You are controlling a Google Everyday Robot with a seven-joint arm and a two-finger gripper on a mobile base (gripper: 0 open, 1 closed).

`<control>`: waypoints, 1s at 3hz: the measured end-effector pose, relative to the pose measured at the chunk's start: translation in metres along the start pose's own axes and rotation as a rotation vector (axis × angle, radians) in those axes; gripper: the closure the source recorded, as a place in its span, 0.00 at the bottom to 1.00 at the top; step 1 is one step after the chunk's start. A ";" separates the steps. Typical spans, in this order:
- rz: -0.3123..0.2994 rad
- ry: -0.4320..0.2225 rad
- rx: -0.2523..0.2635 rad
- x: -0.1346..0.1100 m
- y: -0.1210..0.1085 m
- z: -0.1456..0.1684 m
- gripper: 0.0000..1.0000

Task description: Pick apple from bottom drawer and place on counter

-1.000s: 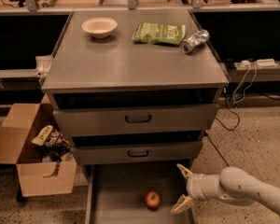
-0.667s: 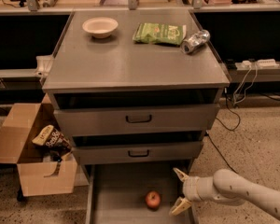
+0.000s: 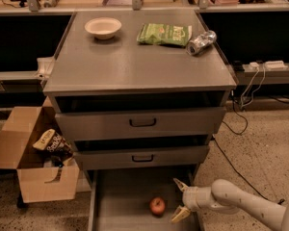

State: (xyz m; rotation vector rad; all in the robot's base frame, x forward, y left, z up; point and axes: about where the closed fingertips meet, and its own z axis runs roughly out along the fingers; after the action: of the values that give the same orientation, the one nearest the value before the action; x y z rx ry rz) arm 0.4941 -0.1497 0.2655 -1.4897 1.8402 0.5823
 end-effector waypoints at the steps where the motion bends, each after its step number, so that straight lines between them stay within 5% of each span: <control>1: 0.026 -0.033 -0.006 0.017 -0.007 0.021 0.00; 3: 0.120 -0.104 -0.005 0.059 -0.015 0.083 0.00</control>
Offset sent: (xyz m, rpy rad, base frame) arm 0.0310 0.0092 -0.0843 0.1116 0.0504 -0.0311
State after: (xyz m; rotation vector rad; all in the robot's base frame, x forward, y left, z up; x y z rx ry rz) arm 0.5220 -0.1325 0.1679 -1.3332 1.8574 0.7094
